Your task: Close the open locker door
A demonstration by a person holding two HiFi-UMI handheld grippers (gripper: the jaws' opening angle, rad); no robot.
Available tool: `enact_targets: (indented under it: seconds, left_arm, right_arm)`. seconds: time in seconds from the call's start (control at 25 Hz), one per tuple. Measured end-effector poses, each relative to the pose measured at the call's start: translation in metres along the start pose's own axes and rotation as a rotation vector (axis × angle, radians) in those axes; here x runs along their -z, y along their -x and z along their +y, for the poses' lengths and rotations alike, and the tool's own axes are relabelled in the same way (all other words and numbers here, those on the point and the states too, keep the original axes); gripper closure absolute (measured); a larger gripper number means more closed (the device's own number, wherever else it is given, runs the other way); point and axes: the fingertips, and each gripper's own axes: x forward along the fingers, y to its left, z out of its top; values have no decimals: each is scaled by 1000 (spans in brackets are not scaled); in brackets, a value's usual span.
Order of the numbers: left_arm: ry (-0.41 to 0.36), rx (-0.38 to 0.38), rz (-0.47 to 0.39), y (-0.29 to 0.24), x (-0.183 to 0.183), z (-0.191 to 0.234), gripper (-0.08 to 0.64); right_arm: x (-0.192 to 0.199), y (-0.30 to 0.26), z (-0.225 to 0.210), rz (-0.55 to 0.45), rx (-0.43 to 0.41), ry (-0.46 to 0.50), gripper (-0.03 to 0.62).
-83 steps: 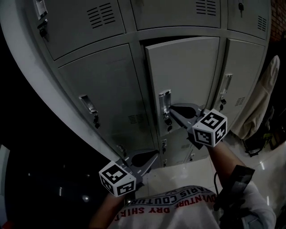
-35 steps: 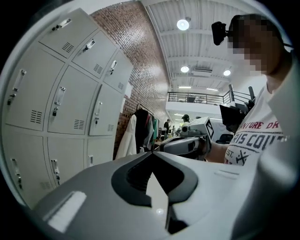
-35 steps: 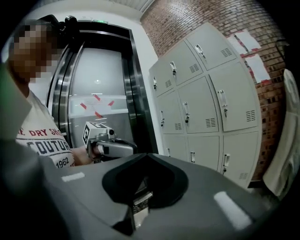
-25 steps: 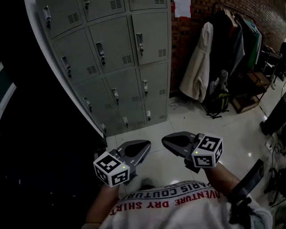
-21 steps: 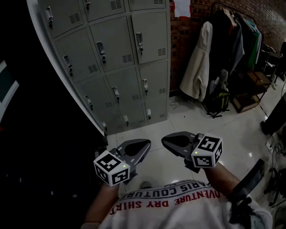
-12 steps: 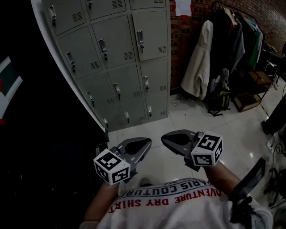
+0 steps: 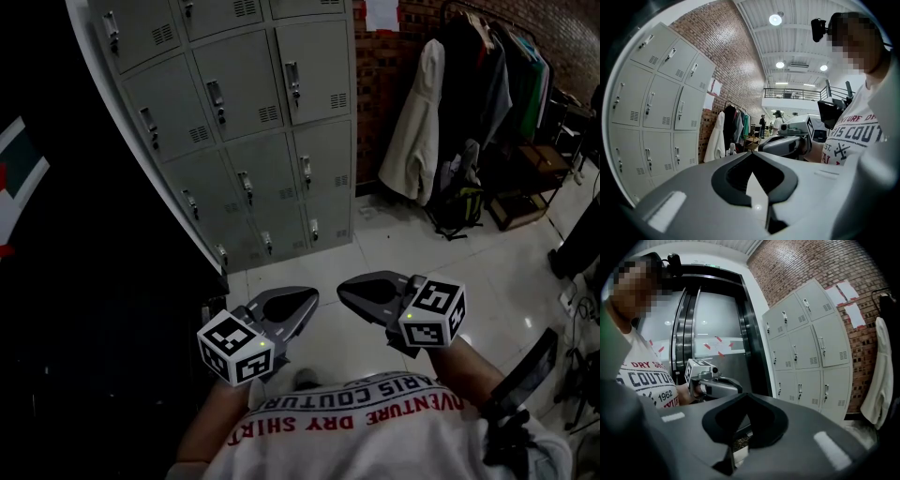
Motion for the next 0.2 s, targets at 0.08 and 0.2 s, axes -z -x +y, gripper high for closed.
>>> enact_targets:
  seconds: [0.08,0.2]
  left_arm:
    - [1,-3,2,1,0,-2,557]
    - [6,-12,2,0,-3,-3,557]
  right_arm:
    - [-1,2,1,1,-2,0,597]
    - [-4,7,1,4,-5,-1,597]
